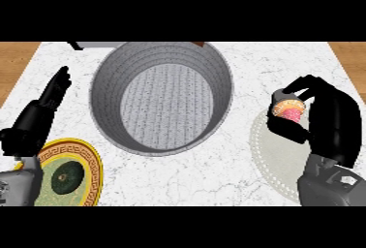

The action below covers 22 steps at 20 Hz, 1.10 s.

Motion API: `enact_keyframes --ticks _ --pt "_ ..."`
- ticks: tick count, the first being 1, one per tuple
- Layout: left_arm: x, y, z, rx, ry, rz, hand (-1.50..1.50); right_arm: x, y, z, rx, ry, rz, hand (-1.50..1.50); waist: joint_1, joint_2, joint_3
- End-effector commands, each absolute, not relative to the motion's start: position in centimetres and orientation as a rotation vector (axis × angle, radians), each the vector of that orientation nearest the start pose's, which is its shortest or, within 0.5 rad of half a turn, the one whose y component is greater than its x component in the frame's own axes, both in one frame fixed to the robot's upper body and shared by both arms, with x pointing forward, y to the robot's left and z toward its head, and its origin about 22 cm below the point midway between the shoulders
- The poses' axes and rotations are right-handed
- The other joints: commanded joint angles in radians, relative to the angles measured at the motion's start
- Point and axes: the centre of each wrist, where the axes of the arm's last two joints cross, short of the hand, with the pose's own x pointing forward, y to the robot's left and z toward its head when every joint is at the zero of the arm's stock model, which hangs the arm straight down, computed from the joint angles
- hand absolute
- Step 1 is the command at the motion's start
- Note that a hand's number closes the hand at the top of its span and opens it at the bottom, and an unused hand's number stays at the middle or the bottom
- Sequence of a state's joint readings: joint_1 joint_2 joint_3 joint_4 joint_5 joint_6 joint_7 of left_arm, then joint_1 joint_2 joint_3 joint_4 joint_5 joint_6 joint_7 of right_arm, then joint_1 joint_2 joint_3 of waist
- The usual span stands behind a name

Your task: Pick the cupcake from the placemat and place it in the basket

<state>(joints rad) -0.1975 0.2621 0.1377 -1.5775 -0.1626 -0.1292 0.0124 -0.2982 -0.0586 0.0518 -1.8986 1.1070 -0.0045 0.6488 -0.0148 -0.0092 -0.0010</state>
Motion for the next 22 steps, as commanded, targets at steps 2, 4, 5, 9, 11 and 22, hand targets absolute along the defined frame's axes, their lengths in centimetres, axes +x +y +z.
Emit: enact_keyframes --ticks 2,4,5,9,11,22 --pt "28.9 29.6 7.0 0.290 -1.720 -0.371 0.00 25.7 -15.6 22.4 -1.143 -1.656 0.312 1.50 0.017 0.006 -0.001" --pt "28.8 29.0 6.3 0.292 -1.716 -0.381 0.00 25.0 -14.6 24.1 -1.066 -1.653 0.357 1.50 0.015 0.007 0.000" --pt "29.5 28.5 7.7 0.277 -1.725 -0.381 0.00 25.9 -12.5 25.7 -1.065 -1.686 0.333 1.50 0.025 0.007 -0.001" --pt "29.2 28.8 8.4 0.276 -1.726 -0.389 0.00 27.0 -10.9 29.2 -0.948 -1.701 0.374 1.50 0.028 0.008 0.000" --pt "29.4 29.3 7.8 0.286 -1.726 -0.377 0.00 28.6 -9.2 30.8 -0.950 -1.646 0.406 1.50 0.030 0.010 0.000" --pt "27.7 27.0 5.4 0.256 -1.739 -0.400 0.00 34.2 -2.3 33.0 -0.856 -1.529 0.431 1.50 0.052 0.012 -0.001"
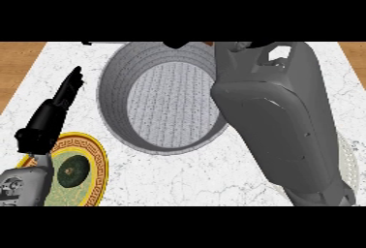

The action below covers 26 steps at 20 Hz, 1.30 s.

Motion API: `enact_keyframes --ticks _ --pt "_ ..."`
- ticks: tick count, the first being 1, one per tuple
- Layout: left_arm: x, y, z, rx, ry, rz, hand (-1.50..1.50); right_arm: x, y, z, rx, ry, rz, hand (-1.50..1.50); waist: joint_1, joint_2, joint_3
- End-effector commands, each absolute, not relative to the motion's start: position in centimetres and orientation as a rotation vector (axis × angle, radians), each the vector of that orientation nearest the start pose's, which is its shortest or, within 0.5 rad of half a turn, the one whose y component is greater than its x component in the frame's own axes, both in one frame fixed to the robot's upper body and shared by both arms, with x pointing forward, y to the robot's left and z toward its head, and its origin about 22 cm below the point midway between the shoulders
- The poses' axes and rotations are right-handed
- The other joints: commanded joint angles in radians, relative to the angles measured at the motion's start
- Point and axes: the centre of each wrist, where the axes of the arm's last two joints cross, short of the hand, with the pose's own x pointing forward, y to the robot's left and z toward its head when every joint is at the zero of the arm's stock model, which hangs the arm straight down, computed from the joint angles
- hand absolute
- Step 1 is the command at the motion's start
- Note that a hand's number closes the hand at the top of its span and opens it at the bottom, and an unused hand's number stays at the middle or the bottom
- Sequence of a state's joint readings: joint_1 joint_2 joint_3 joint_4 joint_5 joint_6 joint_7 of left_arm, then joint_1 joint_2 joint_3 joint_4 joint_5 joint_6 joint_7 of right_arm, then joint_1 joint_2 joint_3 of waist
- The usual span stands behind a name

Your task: Pick the cupcake from the placemat and place it in the basket

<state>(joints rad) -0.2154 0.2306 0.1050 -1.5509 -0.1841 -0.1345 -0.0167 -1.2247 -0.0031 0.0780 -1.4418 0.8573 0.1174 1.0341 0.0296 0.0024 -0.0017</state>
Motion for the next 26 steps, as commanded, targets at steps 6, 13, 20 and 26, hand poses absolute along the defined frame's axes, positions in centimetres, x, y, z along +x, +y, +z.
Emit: enact_keyframes --ticks 6,13,20,26 --pt "29.1 29.8 7.9 0.272 -1.725 -0.414 0.00 37.1 -0.4 31.4 -0.802 -1.390 0.537 1.50 0.006 0.001 0.000" --pt "28.9 28.9 6.5 0.291 -1.719 -0.364 0.00 38.2 1.2 30.1 -0.958 -1.176 0.704 1.50 -0.018 -0.004 0.000" --pt "30.3 28.5 7.5 0.275 -1.719 -0.396 0.00 39.2 2.5 29.8 -1.047 -1.085 0.897 1.50 -0.019 -0.001 0.000" --pt "29.6 28.1 7.4 0.308 -1.724 -0.380 0.00 40.2 0.7 28.7 -0.840 -1.098 0.871 -1.50 -0.022 -0.003 0.001"
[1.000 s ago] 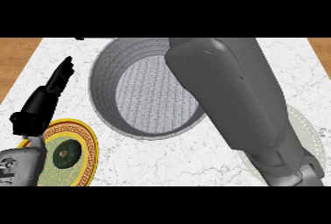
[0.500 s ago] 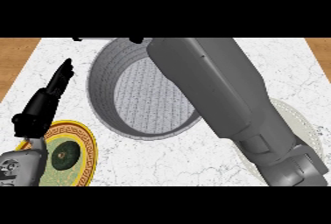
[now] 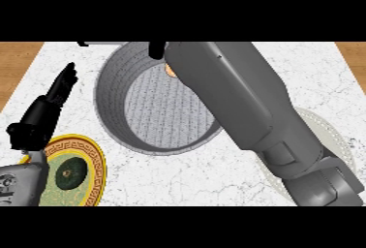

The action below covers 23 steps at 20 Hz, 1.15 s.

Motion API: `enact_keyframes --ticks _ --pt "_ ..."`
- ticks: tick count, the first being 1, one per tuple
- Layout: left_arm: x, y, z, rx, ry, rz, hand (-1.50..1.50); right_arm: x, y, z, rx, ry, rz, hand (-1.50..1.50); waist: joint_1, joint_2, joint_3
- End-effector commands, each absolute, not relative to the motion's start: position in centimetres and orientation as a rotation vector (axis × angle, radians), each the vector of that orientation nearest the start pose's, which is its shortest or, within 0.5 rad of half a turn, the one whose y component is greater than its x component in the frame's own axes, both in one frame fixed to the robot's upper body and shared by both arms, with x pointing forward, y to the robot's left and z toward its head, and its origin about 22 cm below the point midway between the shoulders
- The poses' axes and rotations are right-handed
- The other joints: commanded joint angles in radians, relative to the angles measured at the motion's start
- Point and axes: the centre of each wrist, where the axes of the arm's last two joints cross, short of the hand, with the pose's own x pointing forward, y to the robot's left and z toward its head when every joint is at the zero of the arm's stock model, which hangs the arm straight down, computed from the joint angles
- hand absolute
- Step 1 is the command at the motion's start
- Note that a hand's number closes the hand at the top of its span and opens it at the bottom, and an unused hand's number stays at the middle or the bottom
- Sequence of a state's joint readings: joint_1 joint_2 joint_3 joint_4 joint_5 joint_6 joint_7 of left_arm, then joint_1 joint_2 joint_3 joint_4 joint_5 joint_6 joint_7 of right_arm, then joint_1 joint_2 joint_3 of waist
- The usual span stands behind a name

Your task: Pick the cupcake from the placemat and place it in the basket

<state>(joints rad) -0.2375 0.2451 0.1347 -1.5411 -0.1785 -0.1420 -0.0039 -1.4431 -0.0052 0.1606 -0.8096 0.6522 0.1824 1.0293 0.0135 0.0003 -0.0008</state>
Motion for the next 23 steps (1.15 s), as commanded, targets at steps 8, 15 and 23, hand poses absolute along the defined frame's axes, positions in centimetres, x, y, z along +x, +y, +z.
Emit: enact_keyframes --ticks 8,15,23 --pt "29.3 27.4 7.0 0.268 -1.738 -0.381 0.00 39.9 0.4 29.6 -0.752 -1.355 0.532 -1.50 0.014 0.006 0.000" --pt "28.6 29.5 7.1 0.297 -1.713 -0.371 0.00 39.8 -3.6 32.0 -0.742 -1.463 0.067 -1.50 -0.018 -0.006 0.001" --pt "28.3 31.1 7.2 0.337 -1.706 -0.325 0.00 38.8 -13.4 30.8 -0.812 -1.496 -0.205 -1.50 -0.056 -0.016 0.002"
